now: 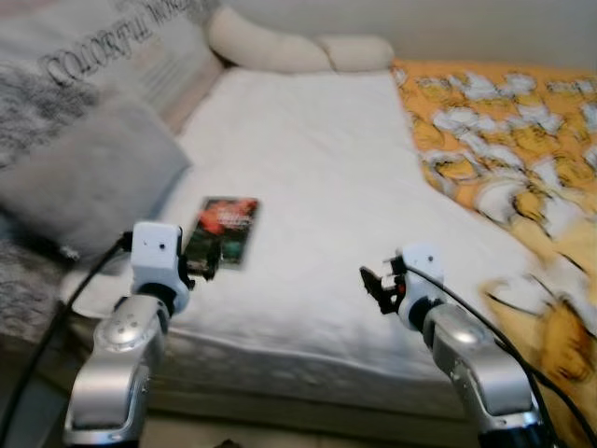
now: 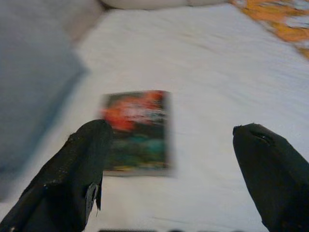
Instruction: Clean up the room
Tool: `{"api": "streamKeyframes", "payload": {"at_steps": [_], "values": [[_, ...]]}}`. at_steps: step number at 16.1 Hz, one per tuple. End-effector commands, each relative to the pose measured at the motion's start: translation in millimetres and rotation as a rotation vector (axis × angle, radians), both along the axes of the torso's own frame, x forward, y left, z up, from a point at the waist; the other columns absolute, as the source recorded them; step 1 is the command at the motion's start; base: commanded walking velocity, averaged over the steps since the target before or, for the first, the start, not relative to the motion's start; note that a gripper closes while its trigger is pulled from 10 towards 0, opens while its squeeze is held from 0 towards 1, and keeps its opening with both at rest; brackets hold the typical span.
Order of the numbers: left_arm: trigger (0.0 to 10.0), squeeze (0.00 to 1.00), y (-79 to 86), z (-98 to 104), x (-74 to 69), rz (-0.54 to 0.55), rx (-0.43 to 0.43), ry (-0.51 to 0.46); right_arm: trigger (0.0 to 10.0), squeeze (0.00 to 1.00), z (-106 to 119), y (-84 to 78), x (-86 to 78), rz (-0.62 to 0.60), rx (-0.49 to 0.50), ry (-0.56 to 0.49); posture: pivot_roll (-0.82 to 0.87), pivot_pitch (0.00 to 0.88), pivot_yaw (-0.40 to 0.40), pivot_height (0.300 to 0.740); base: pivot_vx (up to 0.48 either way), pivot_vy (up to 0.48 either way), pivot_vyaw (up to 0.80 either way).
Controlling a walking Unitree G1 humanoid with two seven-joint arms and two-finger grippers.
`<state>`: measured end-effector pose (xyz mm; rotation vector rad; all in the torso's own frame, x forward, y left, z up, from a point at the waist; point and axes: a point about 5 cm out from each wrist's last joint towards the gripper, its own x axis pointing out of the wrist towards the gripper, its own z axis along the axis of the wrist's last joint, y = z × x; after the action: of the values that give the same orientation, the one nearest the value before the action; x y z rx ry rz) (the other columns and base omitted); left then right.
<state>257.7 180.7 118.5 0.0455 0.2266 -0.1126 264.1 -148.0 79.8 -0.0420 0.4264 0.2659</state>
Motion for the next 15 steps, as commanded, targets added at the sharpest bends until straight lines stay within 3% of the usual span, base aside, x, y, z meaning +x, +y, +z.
{"api": "streamKeyframes", "payload": {"at_steps": [1, 4, 6, 8, 15], "values": [[10.0, 1.0, -2.2, 0.9, 1.7, -0.014, 0.01, 0.003, 10.0, 0.0, 0.5, -5.2, 2.0, -0.034, 0.01, 0.01, 0.04, 0.0, 0.018, 0.74, 0.0, 0.48, -0.79], [10.0, 1.0, 0.9, 2.9, 4.1, -0.005, 0.041, -0.011, 10.0, 0.0, 0.7, -2.8, 2.7, -0.009, -0.017, -0.007, 0.04, 0.0, 0.022, 0.74, 0.0, 0.48, -0.78], [10.0, 1.0, 0.4, 5.5, 4.6, -0.022, 0.052, -0.031, 10.0, 0.0, 1.5, -1.3, 2.9, -0.003, -0.016, -0.011, 0.04, 0.0, 0.022, 0.74, 0.0, 0.0, -0.78], [10.0, 1.0, -0.4, 5.4, 4.6, -0.023, 0.065, -0.029, 10.0, 0.0, 1.8, -1.2, 3.2, 0.002, -0.021, -0.016, 0.04, 0.0, 0.021, 0.74, 0.0, -0.367, -0.62], [10.0, 1.0, -2.0, 4.9, 7.0, -0.011, 0.06, -0.028, 10.0, 0.0, 5.4, -0.4, 5.3, 0.027, -0.029, -0.043, 0.03, 0.0, 0.022, 0.74, 0.0, -0.48, 0.0]]}}
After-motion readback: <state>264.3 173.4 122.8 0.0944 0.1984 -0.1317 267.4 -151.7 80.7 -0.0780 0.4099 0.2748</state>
